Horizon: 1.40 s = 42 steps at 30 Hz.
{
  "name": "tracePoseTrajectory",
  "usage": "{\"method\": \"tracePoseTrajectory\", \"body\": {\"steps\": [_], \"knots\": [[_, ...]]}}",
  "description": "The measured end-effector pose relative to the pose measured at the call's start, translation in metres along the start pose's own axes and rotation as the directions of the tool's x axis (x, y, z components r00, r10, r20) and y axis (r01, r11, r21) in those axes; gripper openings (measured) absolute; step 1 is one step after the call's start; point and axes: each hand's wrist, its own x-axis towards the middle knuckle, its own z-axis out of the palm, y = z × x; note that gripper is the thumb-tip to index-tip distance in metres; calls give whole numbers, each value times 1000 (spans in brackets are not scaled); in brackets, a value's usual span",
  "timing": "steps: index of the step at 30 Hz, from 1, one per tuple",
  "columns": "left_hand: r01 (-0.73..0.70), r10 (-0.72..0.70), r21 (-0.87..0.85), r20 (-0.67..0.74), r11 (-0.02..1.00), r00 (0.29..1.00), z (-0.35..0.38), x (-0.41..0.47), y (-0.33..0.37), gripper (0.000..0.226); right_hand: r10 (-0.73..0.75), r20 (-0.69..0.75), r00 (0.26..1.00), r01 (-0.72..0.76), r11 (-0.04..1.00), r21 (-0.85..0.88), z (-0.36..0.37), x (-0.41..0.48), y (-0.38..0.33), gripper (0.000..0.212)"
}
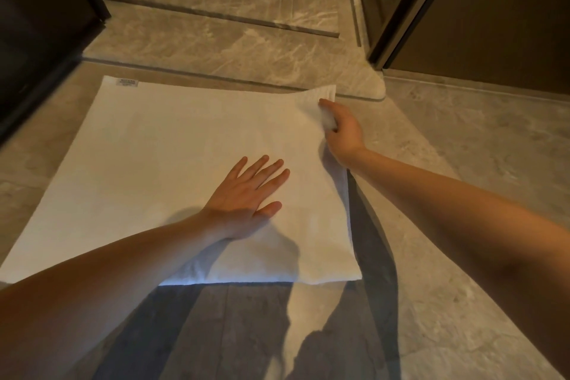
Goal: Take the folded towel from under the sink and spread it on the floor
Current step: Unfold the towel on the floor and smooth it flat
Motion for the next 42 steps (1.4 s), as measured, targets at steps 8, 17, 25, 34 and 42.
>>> {"method": "tracePoseTrajectory", "body": {"steps": [8,17,25,34,42], "knots": [[-11,10,-37,-31,999,999,-1,-1,1,66,-129,194,972,207,863,-460,43,-68,-21,57],[-13,14,-12,27,1000,1000,2,0,-3,66,-82,202,976,170,867,-468,59,-96,-9,60],[42,-43,-9,-46,999,998,-7,-94,-81,58,-56,235,970,165,866,-472,66,-118,-43,69],[62,-61,48,-21,997,998,-5,-118,-92,59,-128,351,928,301,812,-500,88,-161,-32,71],[227,-227,6,4,974,974,0,-134,-70,61,-235,440,867,446,760,-473,84,-139,-31,71]]}}
